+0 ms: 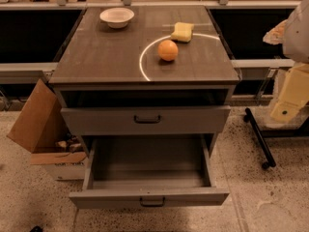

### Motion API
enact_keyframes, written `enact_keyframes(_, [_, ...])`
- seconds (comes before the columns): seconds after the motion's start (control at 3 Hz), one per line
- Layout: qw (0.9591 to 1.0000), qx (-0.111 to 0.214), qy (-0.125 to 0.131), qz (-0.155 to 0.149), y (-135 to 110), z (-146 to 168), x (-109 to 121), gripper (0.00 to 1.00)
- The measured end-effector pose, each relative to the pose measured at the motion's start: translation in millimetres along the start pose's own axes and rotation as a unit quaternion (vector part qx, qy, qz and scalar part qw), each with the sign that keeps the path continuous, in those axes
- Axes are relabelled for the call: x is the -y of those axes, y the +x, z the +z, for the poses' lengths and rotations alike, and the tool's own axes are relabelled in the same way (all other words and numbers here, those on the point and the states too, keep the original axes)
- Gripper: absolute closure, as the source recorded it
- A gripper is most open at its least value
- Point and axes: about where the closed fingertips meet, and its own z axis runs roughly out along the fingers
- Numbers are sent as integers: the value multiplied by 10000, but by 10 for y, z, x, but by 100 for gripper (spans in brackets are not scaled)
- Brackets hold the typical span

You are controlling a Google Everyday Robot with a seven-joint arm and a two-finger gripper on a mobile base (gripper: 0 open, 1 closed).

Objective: Close middle drawer

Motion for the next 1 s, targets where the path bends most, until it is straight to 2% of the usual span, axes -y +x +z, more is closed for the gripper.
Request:
enact_keyframes(0.33, [10000, 30, 53, 5, -4, -5, 1, 0])
enact_keyframes(0.67, [9992, 264, -117, -283, -61, 320, -160, 0])
enact_keyframes(1.0, [9955, 577, -481, -583, -130, 912, -478, 0])
